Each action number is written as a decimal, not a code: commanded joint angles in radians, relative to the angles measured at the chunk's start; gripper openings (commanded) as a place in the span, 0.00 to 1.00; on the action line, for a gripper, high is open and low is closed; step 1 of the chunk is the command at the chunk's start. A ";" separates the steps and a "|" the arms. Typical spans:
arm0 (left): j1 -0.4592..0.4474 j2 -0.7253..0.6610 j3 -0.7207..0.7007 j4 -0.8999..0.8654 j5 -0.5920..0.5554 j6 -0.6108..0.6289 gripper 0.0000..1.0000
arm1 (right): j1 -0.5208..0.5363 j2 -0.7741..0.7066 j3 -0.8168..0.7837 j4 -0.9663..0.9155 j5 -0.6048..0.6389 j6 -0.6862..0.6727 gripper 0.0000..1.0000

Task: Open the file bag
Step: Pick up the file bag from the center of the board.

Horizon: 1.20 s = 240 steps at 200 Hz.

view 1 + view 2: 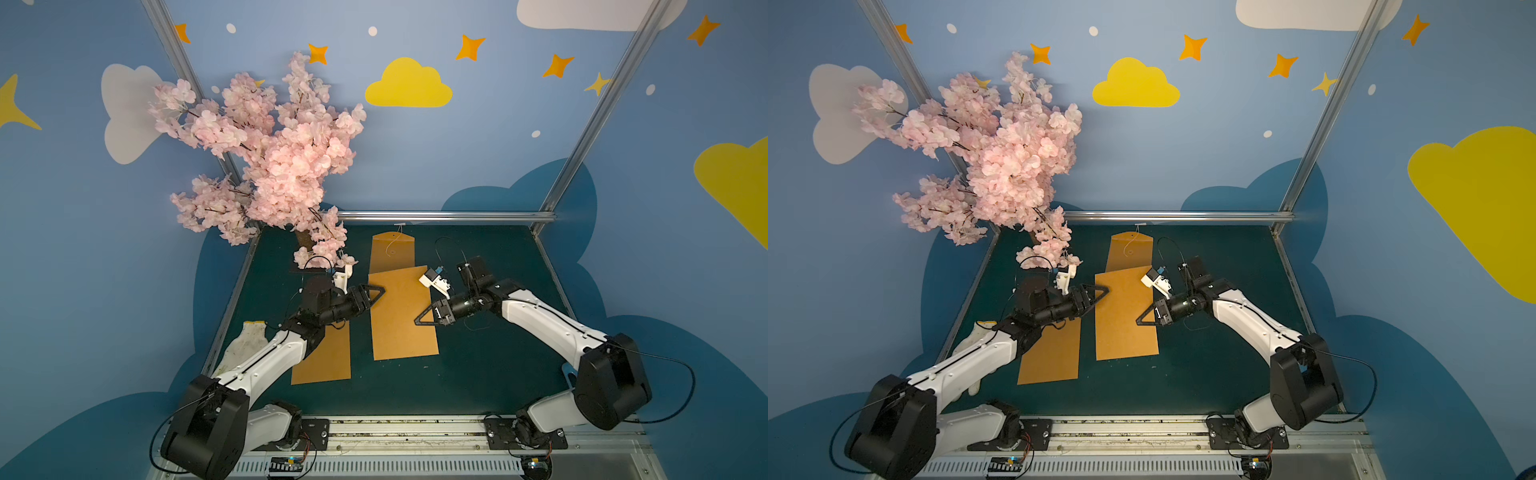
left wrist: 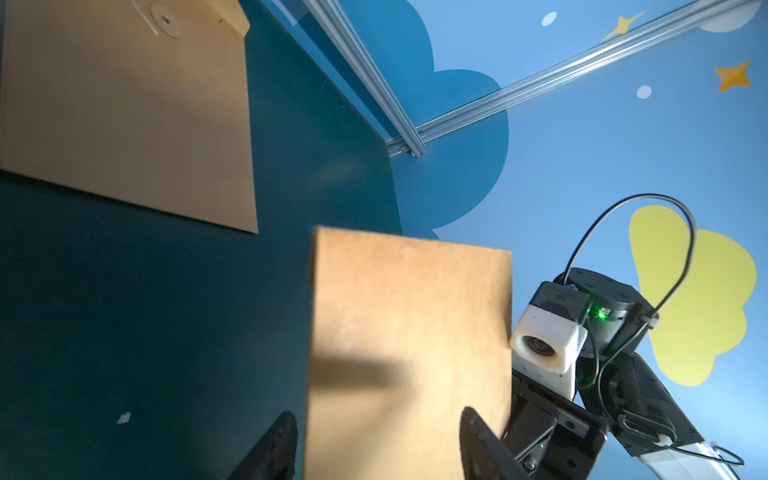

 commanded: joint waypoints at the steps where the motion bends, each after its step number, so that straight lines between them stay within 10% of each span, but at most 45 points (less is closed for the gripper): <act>1: 0.004 0.022 0.028 0.080 0.039 -0.023 0.51 | -0.004 0.003 0.031 -0.018 -0.017 -0.018 0.00; 63: 0.005 0.029 0.018 0.098 0.048 -0.032 0.03 | -0.013 0.037 0.060 0.015 -0.018 0.002 0.02; 131: 0.020 -0.068 -0.044 0.130 -0.096 -0.035 0.03 | -0.038 0.009 -0.016 0.150 -0.081 0.098 0.32; 240: 0.045 -0.178 -0.079 0.073 -0.195 0.005 0.03 | -0.065 -0.054 -0.156 0.331 -0.147 0.225 0.19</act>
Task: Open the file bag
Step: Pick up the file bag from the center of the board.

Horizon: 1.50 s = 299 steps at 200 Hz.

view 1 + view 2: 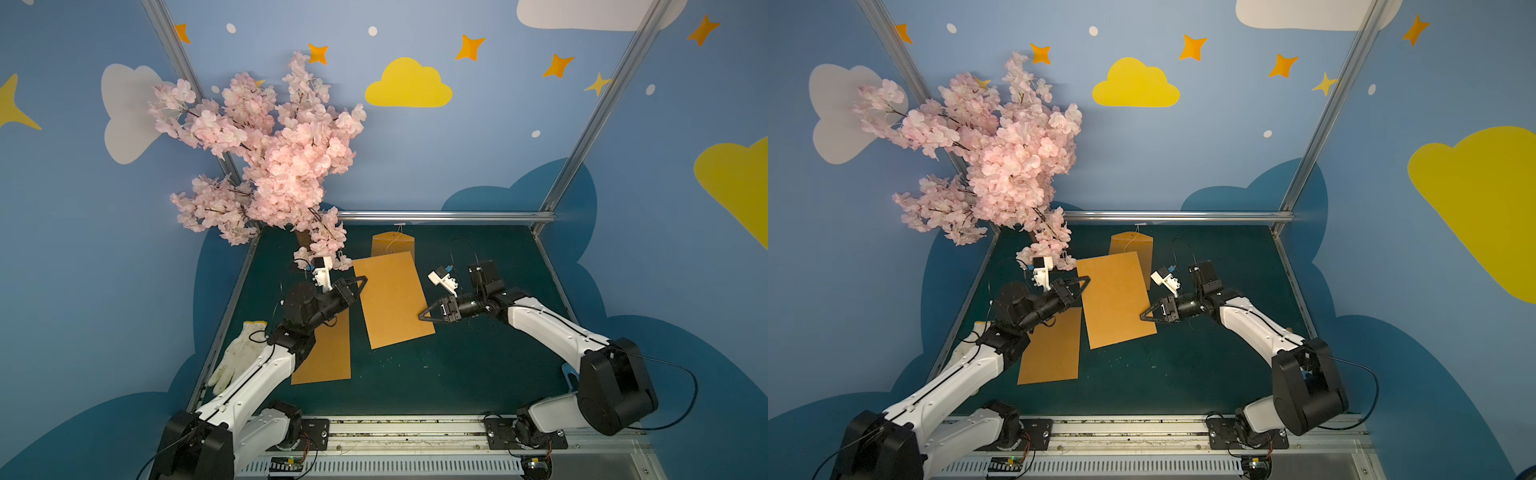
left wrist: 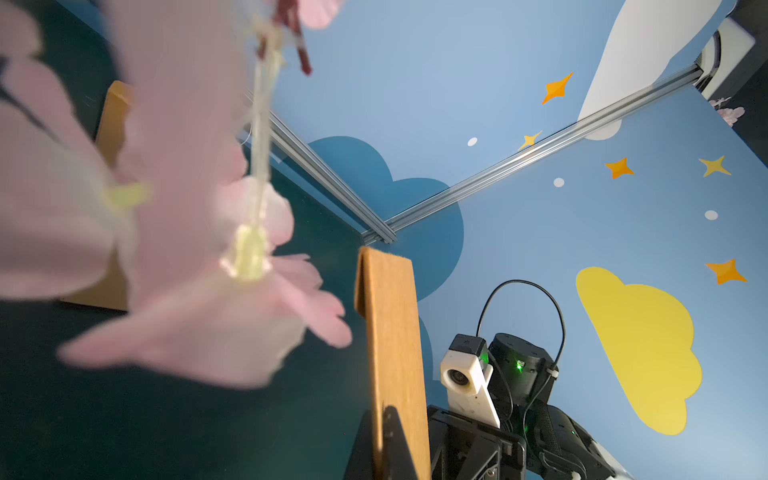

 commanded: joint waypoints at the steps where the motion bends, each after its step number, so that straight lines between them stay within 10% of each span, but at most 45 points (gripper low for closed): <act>1: 0.005 0.002 -0.019 -0.006 -0.026 0.024 0.03 | 0.000 -0.017 -0.020 0.067 -0.046 0.039 0.19; 28: 0.005 0.008 -0.016 -0.015 -0.018 0.026 0.07 | 0.000 -0.012 -0.020 0.066 -0.045 0.035 0.05; 97: 0.002 -0.007 0.078 -0.294 -0.007 0.156 0.60 | -0.013 -0.045 0.126 -0.324 0.099 -0.223 0.00; 299: -0.390 0.604 1.219 -1.348 -0.615 0.498 0.68 | 0.136 -0.058 0.381 -0.698 0.709 -0.279 0.00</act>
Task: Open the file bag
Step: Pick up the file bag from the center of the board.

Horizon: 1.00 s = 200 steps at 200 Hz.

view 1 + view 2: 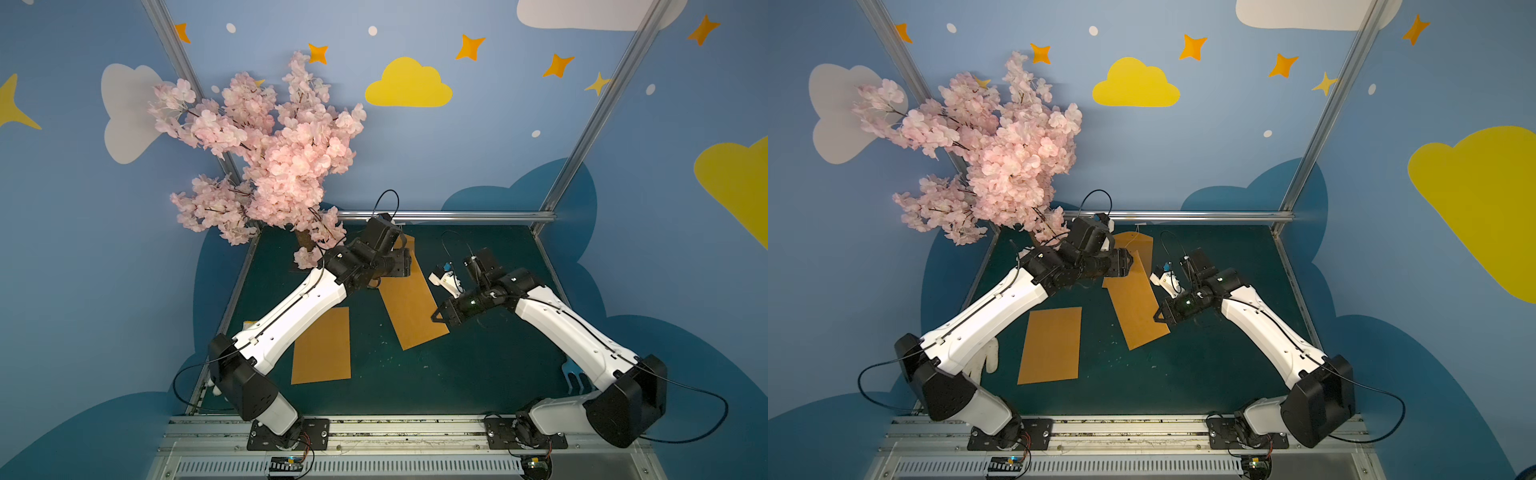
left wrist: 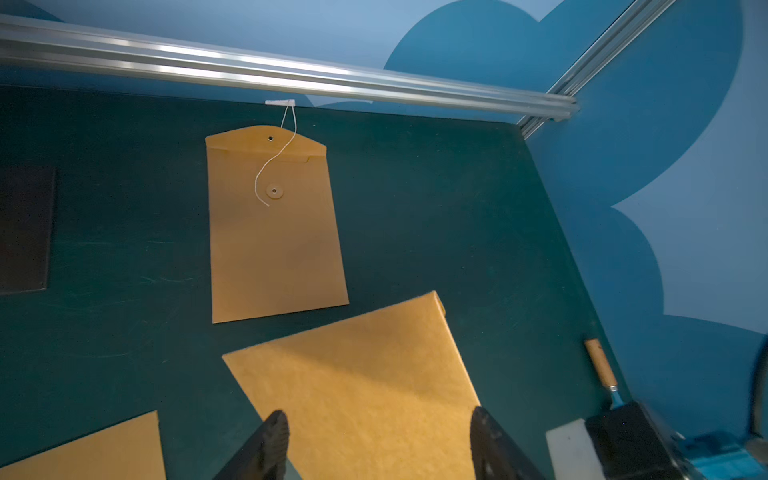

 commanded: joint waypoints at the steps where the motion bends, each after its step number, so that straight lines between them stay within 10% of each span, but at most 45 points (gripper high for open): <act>1: -0.015 0.046 0.076 -0.131 -0.062 0.015 0.68 | 0.019 -0.001 0.051 -0.044 0.088 -0.004 0.00; 200: -0.043 0.294 0.414 -0.297 -0.115 -0.077 0.45 | 0.096 0.090 0.159 -0.038 0.210 0.013 0.00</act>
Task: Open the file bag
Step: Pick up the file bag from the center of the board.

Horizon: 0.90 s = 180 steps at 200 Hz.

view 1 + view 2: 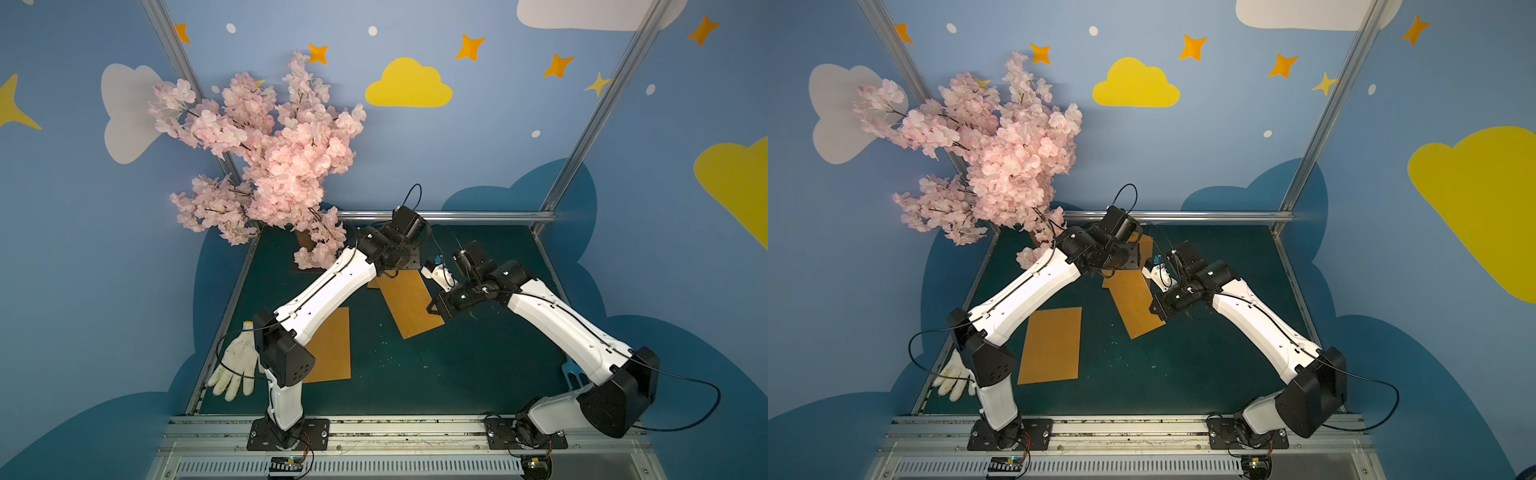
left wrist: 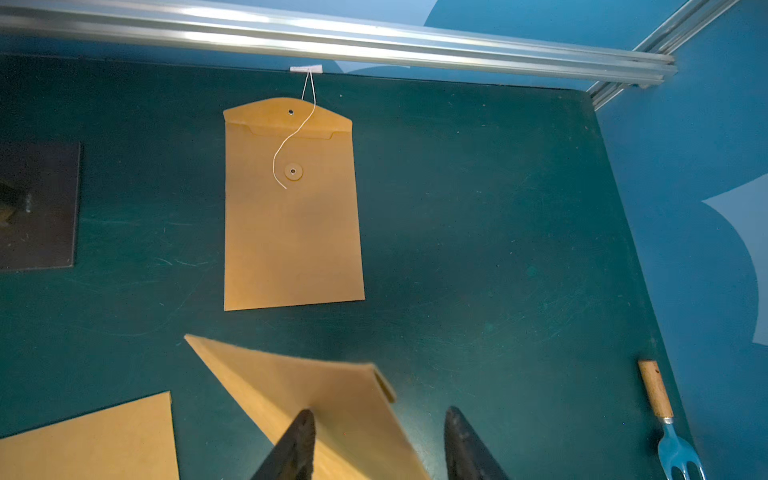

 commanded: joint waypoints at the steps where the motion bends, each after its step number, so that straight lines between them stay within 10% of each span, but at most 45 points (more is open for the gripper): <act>1: -0.006 0.021 0.062 -0.063 -0.026 -0.005 0.45 | 0.015 0.024 0.032 -0.020 0.050 0.006 0.00; 180: -0.016 0.117 0.196 -0.170 -0.090 -0.040 0.30 | 0.081 0.070 0.100 -0.016 0.185 0.031 0.00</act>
